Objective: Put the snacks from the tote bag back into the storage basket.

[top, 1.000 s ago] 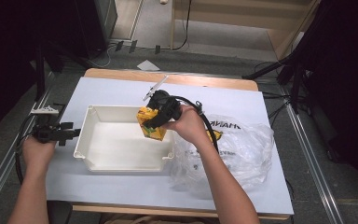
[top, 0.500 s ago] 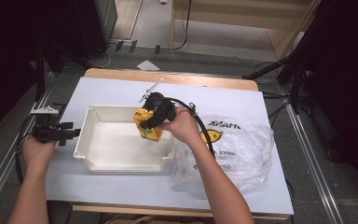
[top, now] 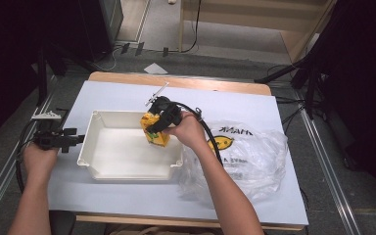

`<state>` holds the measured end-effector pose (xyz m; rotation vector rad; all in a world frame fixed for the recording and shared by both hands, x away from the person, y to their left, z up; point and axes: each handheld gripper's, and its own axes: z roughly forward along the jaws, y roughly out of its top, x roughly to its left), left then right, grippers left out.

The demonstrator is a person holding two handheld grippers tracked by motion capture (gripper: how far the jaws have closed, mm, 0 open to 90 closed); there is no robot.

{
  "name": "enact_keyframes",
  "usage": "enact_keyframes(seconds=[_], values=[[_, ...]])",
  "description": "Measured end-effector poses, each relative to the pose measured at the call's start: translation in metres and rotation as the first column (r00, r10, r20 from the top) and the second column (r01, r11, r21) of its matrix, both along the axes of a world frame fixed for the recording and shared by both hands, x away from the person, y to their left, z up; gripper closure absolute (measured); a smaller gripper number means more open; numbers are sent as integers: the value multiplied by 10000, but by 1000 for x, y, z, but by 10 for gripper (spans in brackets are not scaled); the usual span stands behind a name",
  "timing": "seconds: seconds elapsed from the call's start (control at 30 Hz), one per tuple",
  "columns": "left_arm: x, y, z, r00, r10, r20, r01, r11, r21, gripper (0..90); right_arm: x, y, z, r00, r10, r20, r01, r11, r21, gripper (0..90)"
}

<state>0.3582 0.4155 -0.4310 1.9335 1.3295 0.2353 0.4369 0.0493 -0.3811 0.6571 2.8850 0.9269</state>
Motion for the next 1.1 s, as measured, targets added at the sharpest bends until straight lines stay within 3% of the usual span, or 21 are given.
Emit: enact_keyframes(seconds=[0.17,0.33,0.53,0.7,0.87,1.1], values=[[0,0,0,10000,6,0,-6,10000,-34,246,3,-1,-4,10000,-59,12,59,9996,-265,518],[0,0,0,10000,13,9,-13,10000,-9,247,6,-2,-6,9997,-124,199,128,9997,-214,518],[0,0,0,10000,10,-4,-10,10000,-9,246,6,-4,-7,9991,223,349,-216,9995,-221,515],[0,0,0,10000,14,-6,-14,10000,4,247,6,-7,-7,9993,261,278,-255,9994,-216,512],[0,0,0,10000,19,-13,-19,10000,26,247,4,-10,-7,9998,172,43,-170,9985,-521,507],[0,-1,0,10000,34,-19,-34,10000,44,248,5,-17,-8,9998,92,-200,-100,9991,-418,506]])
